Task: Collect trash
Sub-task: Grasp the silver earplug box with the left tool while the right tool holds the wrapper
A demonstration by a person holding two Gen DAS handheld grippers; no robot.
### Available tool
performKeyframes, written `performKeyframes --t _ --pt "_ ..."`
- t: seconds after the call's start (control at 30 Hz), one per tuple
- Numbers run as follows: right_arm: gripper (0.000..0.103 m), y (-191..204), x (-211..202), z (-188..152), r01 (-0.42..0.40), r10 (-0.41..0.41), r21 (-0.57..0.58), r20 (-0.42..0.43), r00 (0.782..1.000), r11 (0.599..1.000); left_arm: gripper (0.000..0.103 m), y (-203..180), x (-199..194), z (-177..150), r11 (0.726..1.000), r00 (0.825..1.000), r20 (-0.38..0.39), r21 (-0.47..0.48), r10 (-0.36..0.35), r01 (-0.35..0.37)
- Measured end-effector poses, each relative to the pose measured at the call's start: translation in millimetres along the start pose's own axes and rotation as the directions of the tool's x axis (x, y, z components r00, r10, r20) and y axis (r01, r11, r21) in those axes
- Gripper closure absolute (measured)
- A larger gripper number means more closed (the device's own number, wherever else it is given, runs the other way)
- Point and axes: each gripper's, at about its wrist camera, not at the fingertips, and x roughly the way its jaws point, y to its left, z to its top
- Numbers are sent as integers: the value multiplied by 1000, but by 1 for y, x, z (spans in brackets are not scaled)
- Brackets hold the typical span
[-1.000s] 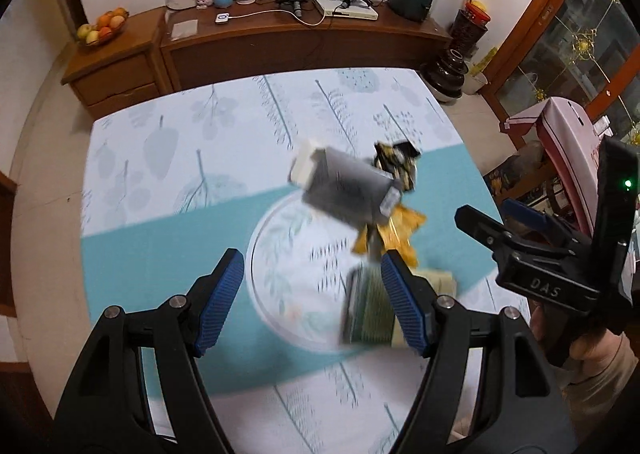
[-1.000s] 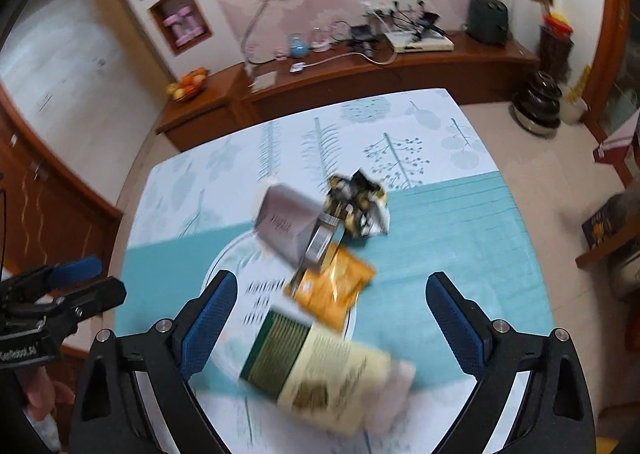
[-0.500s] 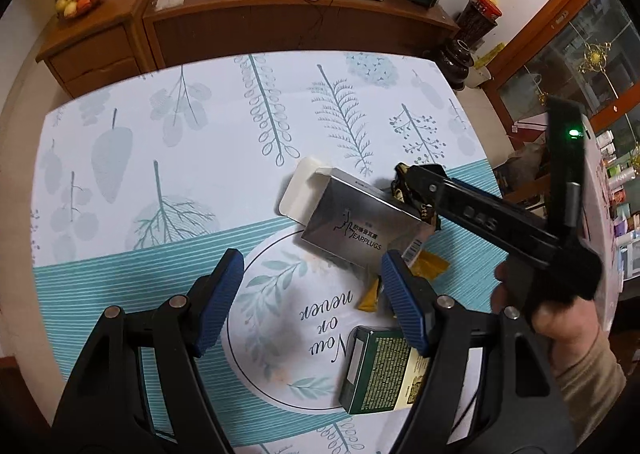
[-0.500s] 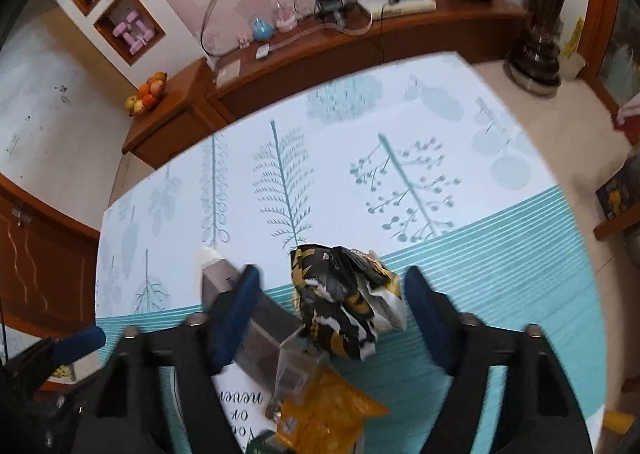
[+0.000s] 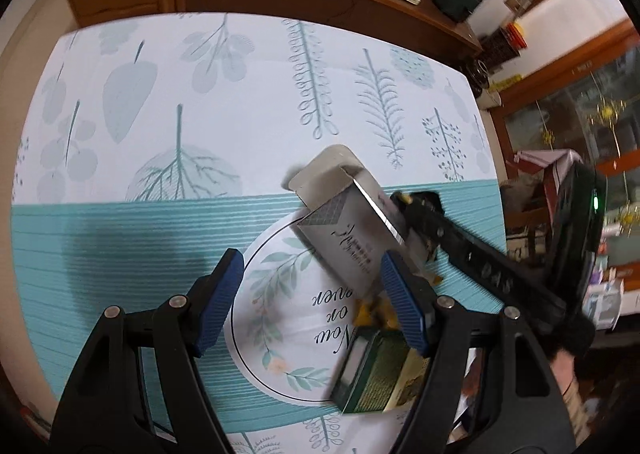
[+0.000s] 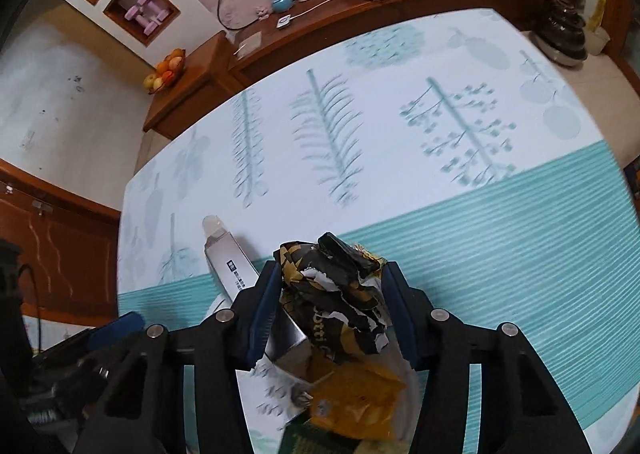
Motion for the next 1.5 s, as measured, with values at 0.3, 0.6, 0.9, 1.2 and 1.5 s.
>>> performKeyframes --t 0.3,0.6,0.9,1.2,1.5 --pt "65 23 -13 -37 -108 108 2 -4 994 994 35 12 1 -5 996 1000 0 -89 -8 8" --pt "67 29 -21 -54 -117 117 -52 -19 993 992 35 6 14 -3 996 1000 -22 -83 22 -24" --pt "68 39 -29 -69 -19 19 -162 0 1000 987 35 -15 45 7 990 985 -100 2 141 -142" --pt "69 34 -39 -81 37 -35 -191 17 999 981 35 -23 72 -5 951 946 -135 140 293 -275" --pt "69 26 -42 -86 64 -59 -169 36 998 984 34 -31 77 -10 951 952 -139 187 272 -245"
